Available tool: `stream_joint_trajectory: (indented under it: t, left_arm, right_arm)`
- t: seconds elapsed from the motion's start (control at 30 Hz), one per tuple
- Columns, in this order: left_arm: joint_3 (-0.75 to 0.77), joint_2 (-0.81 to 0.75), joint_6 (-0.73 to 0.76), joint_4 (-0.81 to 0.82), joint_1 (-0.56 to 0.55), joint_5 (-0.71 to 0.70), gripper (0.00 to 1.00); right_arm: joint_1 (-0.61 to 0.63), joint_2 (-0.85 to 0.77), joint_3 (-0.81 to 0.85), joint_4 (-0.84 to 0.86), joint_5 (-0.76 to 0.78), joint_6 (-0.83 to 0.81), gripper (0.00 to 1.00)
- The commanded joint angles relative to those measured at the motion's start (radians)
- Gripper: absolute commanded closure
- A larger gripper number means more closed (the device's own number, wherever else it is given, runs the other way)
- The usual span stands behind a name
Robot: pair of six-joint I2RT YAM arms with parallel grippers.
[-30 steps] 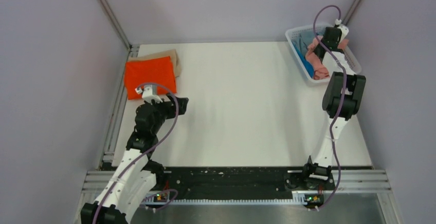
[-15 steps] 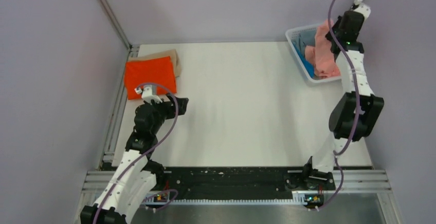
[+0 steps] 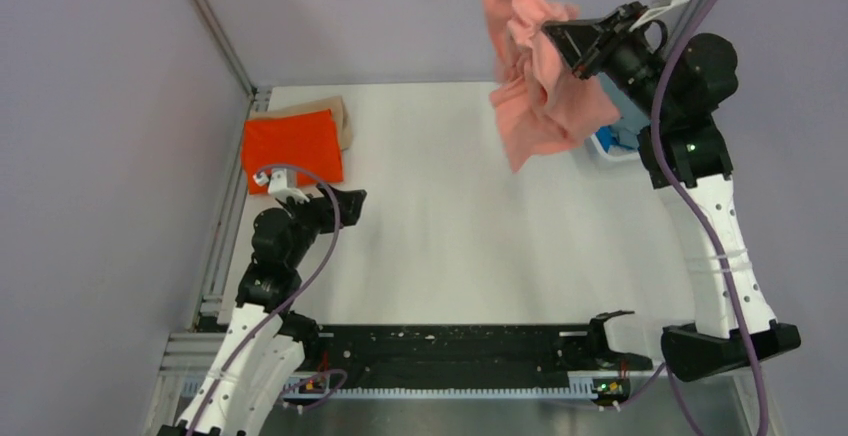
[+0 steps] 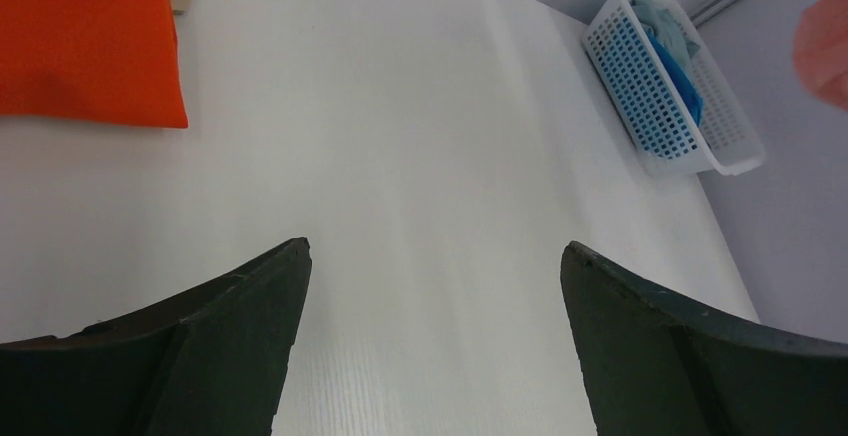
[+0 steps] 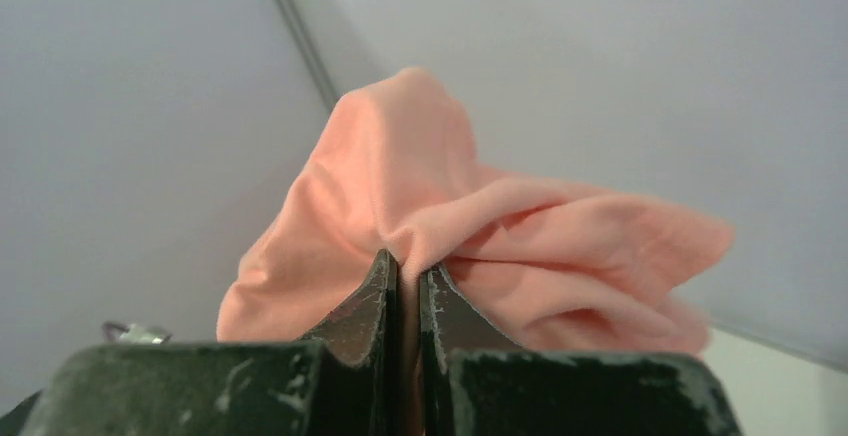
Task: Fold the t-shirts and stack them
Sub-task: Move the tshirt to the center of the board
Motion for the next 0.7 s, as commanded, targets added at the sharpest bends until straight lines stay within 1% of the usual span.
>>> stream_joint_trajectory:
  t: [0.0, 0.1, 0.17, 0.2, 0.27, 0.33, 0.37, 0.43, 0.47, 0.6, 0.67]
  left_arm:
    - [0.046, -0.021, -0.047, -0.044, -0.002, -0.019, 0.01]
    - [0.048, -0.024, -0.064, -0.078, -0.002, -0.022, 0.01]
    - [0.043, -0.026, -0.080, -0.089, -0.002, -0.026, 0.01]
    - [0.039, -0.023, -0.089, -0.094, -0.002, -0.031, 0.01]
    - [0.032, -0.012, -0.099, -0.099, -0.002, -0.033, 0.01]
    - [0.029, 0.013, -0.111, -0.107, -0.002, -0.026, 0.01]
    - [0.028, 0.028, -0.118, -0.109, -0.002, -0.019, 0.01]
    - [0.026, 0.066, -0.133, -0.110, -0.002, -0.008, 0.01]
    - [0.025, 0.086, -0.141, -0.109, -0.002, -0.003, 0.01]
    - [0.016, 0.187, -0.166, -0.087, -0.005, 0.028, 0.01]
    - [0.015, 0.247, -0.169, -0.072, -0.015, 0.035, 0.01]
  right_arm:
    - [0.099, -0.036, -0.116, 0.101, -0.129, 0.072, 1.00]
    - [0.174, -0.067, -0.250, 0.148, -0.136, 0.084, 1.00]
    - [0.191, -0.094, -0.382, 0.199, -0.142, 0.084, 1.00]
    - [0.192, -0.109, -0.487, 0.221, -0.132, 0.082, 0.99]
    - [0.192, -0.139, -0.665, 0.276, -0.037, 0.086, 0.93]
    - [0.192, -0.153, -0.822, 0.309, 0.127, 0.080, 0.87]
    - [0.192, -0.150, -0.881, 0.312, 0.257, 0.072, 0.79]
    - [0.192, -0.135, -0.959, 0.274, 0.429, 0.023, 0.59]
    - [0.192, -0.130, -0.976, 0.241, 0.496, -0.004, 0.45]
    - [0.192, -0.150, -0.987, 0.094, 0.742, -0.028, 0.08]
    - [0.192, -0.199, -0.998, 0.070, 0.765, -0.028, 0.05]
